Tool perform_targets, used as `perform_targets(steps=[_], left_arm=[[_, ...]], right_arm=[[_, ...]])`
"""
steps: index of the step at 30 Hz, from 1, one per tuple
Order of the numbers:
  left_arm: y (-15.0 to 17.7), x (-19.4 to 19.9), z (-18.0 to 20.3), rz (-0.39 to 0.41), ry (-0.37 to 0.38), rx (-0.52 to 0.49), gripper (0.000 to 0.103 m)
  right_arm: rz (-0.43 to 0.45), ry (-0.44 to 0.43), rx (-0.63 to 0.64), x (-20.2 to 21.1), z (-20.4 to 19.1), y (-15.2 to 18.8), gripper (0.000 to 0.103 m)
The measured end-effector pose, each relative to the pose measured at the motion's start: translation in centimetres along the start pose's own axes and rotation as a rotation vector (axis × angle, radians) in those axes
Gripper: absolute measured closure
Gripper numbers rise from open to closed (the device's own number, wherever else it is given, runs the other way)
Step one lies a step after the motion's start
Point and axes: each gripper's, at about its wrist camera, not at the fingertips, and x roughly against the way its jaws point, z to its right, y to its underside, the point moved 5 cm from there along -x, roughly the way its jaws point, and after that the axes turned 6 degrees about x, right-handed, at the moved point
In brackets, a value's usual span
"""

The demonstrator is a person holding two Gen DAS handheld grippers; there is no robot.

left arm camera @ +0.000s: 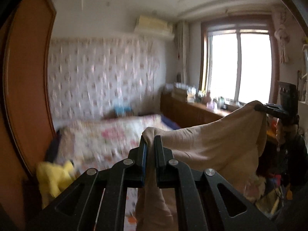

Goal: Fold small clothes
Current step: 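Lift the shirt high with both grippers and swing it over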

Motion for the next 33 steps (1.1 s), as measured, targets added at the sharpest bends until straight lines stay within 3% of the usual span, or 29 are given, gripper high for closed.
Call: perform_targets(steps=[6,11,15,20,25,29,33], left_arm=[[-9.4,5.8,0.9,0.221,-0.072,-0.086,0.095],[-14.1,9.2,1.0,0.339,-0.118,-0.125,0.095],[-15.7,10.4,0.7,0.383,-0.141,-0.146,0.095],[-15.2,11.0,1.0,0.415,-0.153,-0.167,0.095],[-14.9,11.3,1.2,0.415,-0.150,-0.172,0.095],[-14.8,11.3,1.5,0.404,-0.155,-0.166,0.095],[-14.5,8.4,0.6,0.360,-0.181,-0.161,0.095]], right_arm=[[0.134,0.102,0.140,6.1,0.0,-9.5,0.094],[0.205,0.189,0.203,9.9,0.1,-15.3,0.094],[0.242,0.224,0.224,12.3,-0.3,-18.1,0.094],[0.251,0.254,0.256,13.8,-1.7,-18.6,0.094],[0.227,0.258,0.268,11.5,-2.7,-15.9,0.094],[0.205,0.259,0.266,10.0,-1.7,-15.8,0.094],[0.160,0.258,0.254,7.4,-0.8,-16.2,0.094]])
